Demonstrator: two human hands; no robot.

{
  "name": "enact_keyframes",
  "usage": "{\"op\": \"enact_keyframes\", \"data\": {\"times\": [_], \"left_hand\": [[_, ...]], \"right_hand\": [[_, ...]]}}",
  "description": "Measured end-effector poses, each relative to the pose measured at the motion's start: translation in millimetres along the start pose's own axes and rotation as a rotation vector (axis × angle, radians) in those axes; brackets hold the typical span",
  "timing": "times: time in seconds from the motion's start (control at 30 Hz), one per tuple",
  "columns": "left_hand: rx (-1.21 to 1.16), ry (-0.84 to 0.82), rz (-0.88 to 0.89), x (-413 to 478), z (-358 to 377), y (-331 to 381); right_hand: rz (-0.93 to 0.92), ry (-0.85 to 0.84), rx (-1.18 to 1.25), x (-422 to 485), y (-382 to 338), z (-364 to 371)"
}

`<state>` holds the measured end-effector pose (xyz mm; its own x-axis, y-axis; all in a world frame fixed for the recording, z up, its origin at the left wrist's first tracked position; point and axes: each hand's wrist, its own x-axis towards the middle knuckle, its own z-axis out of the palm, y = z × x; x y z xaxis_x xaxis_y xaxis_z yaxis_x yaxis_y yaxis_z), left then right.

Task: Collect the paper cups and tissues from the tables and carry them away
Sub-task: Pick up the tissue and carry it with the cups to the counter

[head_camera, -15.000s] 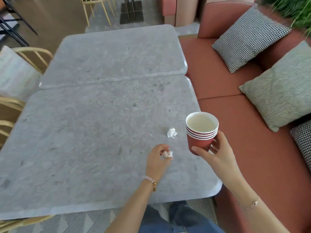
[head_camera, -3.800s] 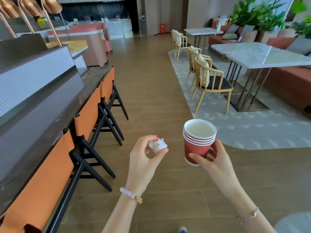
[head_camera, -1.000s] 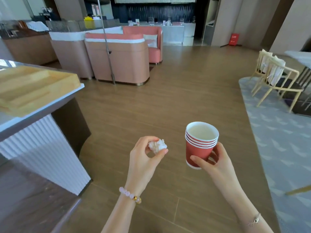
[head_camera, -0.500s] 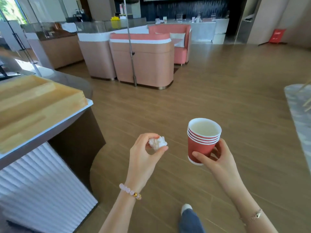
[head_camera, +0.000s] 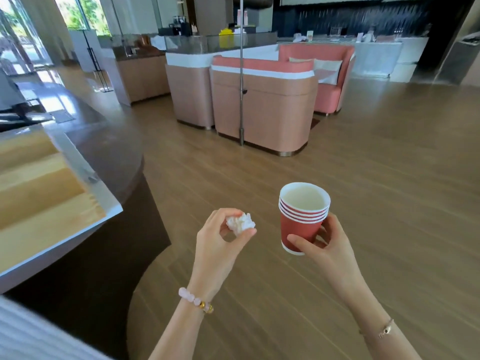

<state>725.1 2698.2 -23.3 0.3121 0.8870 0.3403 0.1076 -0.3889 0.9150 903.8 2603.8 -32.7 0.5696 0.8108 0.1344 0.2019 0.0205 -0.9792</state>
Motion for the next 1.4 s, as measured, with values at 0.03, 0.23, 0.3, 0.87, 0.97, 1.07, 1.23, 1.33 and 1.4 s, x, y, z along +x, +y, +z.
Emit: {"op": "enact_keyframes", "data": {"times": [0.03,0.23,0.3,0.87,0.97,1.07,1.23,1.33,1.4], "left_hand": [[0.004,0.011,-0.003,15,4,-6],[0.075,0.070,0.002,115,21,-49],[0.084,0.088,0.002,151,24,-68],[0.170,0.185,-0.032,496,-20,-191],[0.196,0.228,-0.061,539,-33,-214],[0.221,0.269,-0.099,581,-42,-239],[0.269,0.371,-0.124,678,-57,-284],[0.268,0.412,-0.142,746,-63,-305],[0.271,0.427,-0.145,792,-66,-316]], "right_hand": [[-0.001,-0.005,-0.002,20,2,2],[0.011,-0.049,0.016,134,24,29],[0.011,-0.073,0.016,172,32,44],[-0.005,-0.209,0.076,520,44,225],[-0.006,-0.256,0.085,570,49,258],[-0.024,-0.298,0.094,624,56,292],[-0.051,-0.382,0.119,735,67,353],[-0.058,-0.444,0.144,808,68,390],[-0.059,-0.482,0.167,855,65,415]]}}
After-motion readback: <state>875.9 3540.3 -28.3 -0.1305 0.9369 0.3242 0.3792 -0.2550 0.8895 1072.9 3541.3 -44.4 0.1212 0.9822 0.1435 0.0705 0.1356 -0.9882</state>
